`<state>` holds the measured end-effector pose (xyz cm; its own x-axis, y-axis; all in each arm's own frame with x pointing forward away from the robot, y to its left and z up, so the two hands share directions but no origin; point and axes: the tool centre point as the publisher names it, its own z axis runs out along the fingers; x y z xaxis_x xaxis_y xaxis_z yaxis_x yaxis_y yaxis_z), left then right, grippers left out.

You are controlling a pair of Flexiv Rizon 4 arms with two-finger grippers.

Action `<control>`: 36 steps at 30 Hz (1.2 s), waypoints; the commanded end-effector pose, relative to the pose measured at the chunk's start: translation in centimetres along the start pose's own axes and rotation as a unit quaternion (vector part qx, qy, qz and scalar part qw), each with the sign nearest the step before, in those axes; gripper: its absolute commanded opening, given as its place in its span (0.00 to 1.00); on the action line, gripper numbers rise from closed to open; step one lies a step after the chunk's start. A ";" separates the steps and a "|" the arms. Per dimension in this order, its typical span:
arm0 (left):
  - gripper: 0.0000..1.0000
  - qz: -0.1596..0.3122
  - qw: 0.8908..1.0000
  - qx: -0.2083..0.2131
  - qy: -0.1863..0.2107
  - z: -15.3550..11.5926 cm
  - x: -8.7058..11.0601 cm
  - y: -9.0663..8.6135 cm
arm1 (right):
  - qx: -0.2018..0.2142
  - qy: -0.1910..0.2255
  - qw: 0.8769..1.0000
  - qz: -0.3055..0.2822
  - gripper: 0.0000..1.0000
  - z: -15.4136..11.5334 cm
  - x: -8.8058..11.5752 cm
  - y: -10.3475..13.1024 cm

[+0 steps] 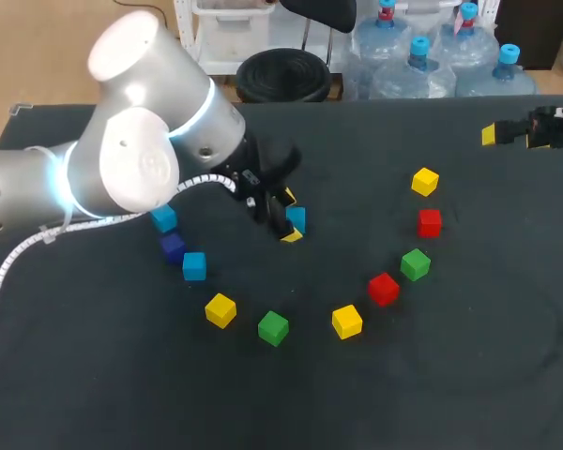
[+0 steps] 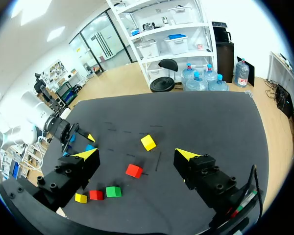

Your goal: Place the blue cubes, place green cubes on the blue cubes, place the yellow cubes on the green cubes, then place the red cubes on the yellow cubes, and place purple cube on the red cubes.

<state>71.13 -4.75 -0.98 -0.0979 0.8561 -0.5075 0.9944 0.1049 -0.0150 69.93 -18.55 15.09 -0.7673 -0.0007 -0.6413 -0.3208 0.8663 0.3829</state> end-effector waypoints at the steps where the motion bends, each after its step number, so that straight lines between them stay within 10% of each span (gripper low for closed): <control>1: 1.00 -0.001 1.000 0.001 0.003 0.0 -0.2 0.3 | 0.001 0.000 1.000 0.000 1.00 0.0 0.0 0.0; 16: 1.00 -0.021 0.998 -0.050 0.027 -4.4 0.3 0.2 | 0.001 0.000 1.000 0.000 1.00 0.0 0.0 0.0; 36: 1.00 -0.186 0.967 -0.166 0.059 -11.3 10.4 -0.5 | 0.001 0.000 1.000 0.000 1.00 0.0 0.0 0.0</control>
<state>70.25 8.56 3.56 -0.4623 0.7849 -0.4127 0.8407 0.5359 0.0775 69.93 -18.56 15.09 -0.7673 -0.0007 -0.6413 -0.3208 0.8663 0.3829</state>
